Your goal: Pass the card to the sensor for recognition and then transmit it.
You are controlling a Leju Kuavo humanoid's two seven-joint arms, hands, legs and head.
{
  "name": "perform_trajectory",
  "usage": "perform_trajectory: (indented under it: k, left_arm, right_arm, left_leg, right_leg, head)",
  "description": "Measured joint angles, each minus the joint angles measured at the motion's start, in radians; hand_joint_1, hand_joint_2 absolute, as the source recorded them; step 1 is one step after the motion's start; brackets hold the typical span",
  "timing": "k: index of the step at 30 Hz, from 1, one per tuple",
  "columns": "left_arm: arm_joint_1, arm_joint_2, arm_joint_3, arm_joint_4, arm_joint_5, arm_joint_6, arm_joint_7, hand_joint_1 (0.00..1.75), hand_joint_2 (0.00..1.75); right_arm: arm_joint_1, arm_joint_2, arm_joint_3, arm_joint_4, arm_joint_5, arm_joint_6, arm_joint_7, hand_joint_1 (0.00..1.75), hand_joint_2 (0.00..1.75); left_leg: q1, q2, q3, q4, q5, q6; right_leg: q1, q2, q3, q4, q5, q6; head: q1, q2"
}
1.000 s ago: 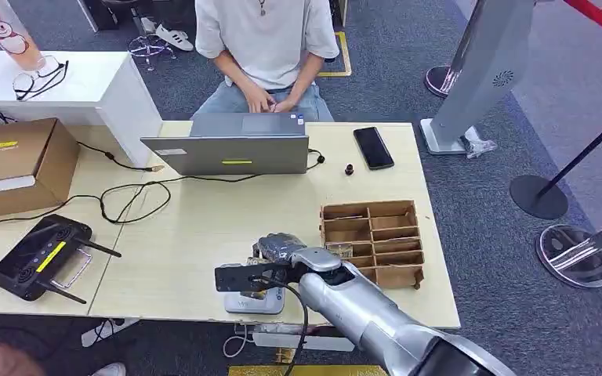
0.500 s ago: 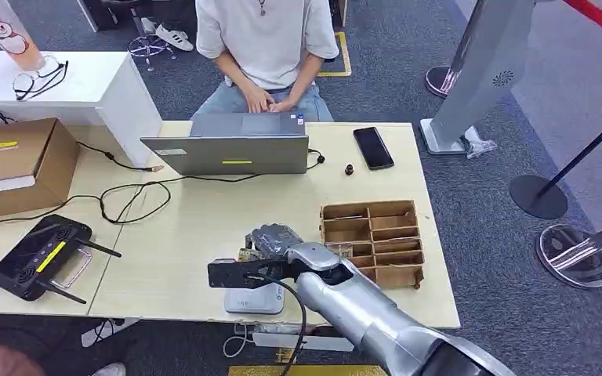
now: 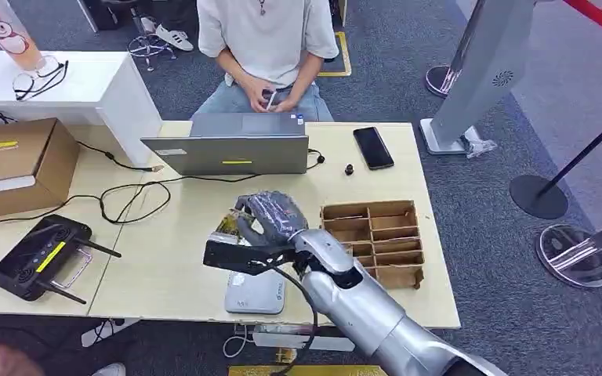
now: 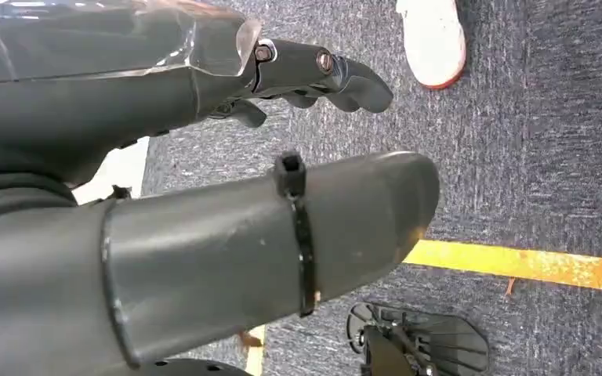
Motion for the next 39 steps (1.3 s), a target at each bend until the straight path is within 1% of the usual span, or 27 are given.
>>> perform_trajectory:
  k: [1,3,6,9,10,13,16,19,22,26,30,33,39]
  left_arm:
    - [0.0,0.0,0.0,0.0,-0.001,0.0,0.0,0.0,0.0]
    - [0.001,0.0,0.0,0.0,-0.008,-0.001,-0.001,0.0,0.0]
    - [0.0,0.0,0.0,0.0,-0.012,-0.004,0.0,0.0,0.0]
    - [-0.002,0.002,-0.001,0.0,-0.018,-0.031,0.017,0.0,0.0]
    - [-0.004,0.002,-0.001,0.0,-0.018,-0.033,0.02,0.0,0.0]
    - [-0.016,-0.001,-0.002,0.0,-0.021,-0.015,0.021,0.0,0.0]
    - [-0.031,-0.002,-0.004,0.0,-0.029,-0.027,0.052,0.0,0.0]
    - [-0.043,-0.003,-0.007,0.0,-0.032,-0.034,0.058,0.0,0.0]
    - [-0.047,-0.004,-0.008,0.0,-0.032,-0.034,0.063,0.0,0.0]
    - [-0.048,-0.007,-0.008,0.0,-0.031,-0.032,0.066,0.0,0.0]
    - [-0.049,-0.009,-0.008,0.0,-0.031,-0.031,0.071,0.0,0.0]
    - [-0.05,-0.01,-0.009,0.0,-0.032,-0.031,0.072,0.0,0.0]
    - [-0.054,-0.01,-0.012,0.0,-0.035,-0.032,0.072,0.0,0.0]
  right_arm:
    - [0.008,-0.002,-0.009,-0.017,0.019,-0.041,-0.02,1.75,1.75]
    - [0.022,-0.008,-0.036,-0.061,0.073,-0.148,-0.067,1.75,1.75]
    - [0.042,-0.015,-0.06,-0.099,0.13,-0.243,-0.101,1.75,1.75]
    - [0.064,-0.017,-0.084,-0.133,0.218,-0.381,-0.133,1.75,1.75]
    - [0.066,-0.017,-0.09,-0.139,0.239,-0.41,-0.138,1.75,1.75]
    - [0.078,-0.016,-0.107,-0.162,0.306,-0.466,-0.143,1.75,1.75]
    - [0.082,-0.013,-0.119,-0.18,0.345,-0.494,-0.134,1.75,1.75]
    - [0.084,-0.009,-0.133,-0.189,0.379,-0.533,-0.135,1.75,1.75]
    - [0.098,0.003,-0.161,-0.201,0.442,-0.563,-0.17,1.75,1.75]
    - [0.127,0.043,-0.237,-0.229,0.536,-0.567,-0.235,1.75,1.75]
    - [0.141,0.083,-0.305,-0.244,0.586,-0.566,-0.273,1.75,1.75]
    - [0.143,0.109,-0.346,-0.242,0.604,-0.566,-0.276,1.75,1.75]
    - [0.133,0.137,-0.386,-0.215,0.616,-0.566,-0.263,1.75,1.75]
  left_leg:
    - [0.0,0.0,0.0,0.0,0.0,0.0]
    - [0.0,0.0,0.0,0.0,0.0,0.0]
    - [0.0,0.0,0.0,0.0,0.0,0.0]
    - [0.0,0.0,0.0,0.0,0.0,0.0]
    - [0.0,0.0,0.0,0.0,0.0,0.0]
    - [0.0,0.0,0.0,0.0,0.0,0.0]
    - [0.0,0.0,0.0,0.0,0.0,0.0]
    - [0.0,0.0,0.0,0.0,0.0,0.0]
    - [0.0,0.0,0.0,0.0,0.0,0.0]
    - [0.0,0.0,0.0,0.0,0.0,0.0]
    - [0.0,0.0,0.0,0.0,0.0,0.0]
    - [0.0,0.0,0.0,0.0,0.0,0.0]
    - [0.0,0.0,0.0,0.0,0.0,0.0]
  right_leg:
    - [0.0,0.0,0.0,0.0,0.0,0.0]
    - [0.0,0.0,0.0,0.0,0.0,0.0]
    - [0.0,0.0,0.0,0.0,0.0,0.0]
    - [0.0,0.0,0.0,0.0,0.0,0.0]
    - [0.0,0.0,0.0,0.0,0.0,0.0]
    - [0.0,0.0,0.0,0.0,0.0,0.0]
    - [0.0,0.0,0.0,0.0,0.0,0.0]
    - [0.0,0.0,0.0,0.0,0.0,0.0]
    - [0.0,0.0,0.0,0.0,0.0,0.0]
    - [0.0,0.0,0.0,0.0,0.0,0.0]
    - [0.0,0.0,0.0,0.0,0.0,0.0]
    - [0.0,0.0,0.0,0.0,0.0,0.0]
    - [0.0,0.0,0.0,0.0,0.0,0.0]
  head:
    - [0.0,0.0]
    - [0.0,0.0]
    - [0.0,0.0]
    - [0.0,0.0]
    - [0.0,0.0]
    - [0.0,0.0]
    - [0.0,0.0]
    - [0.0,0.0]
    - [0.0,0.0]
    - [0.0,0.0]
    - [0.0,0.0]
    - [0.0,0.0]
    - [0.0,0.0]
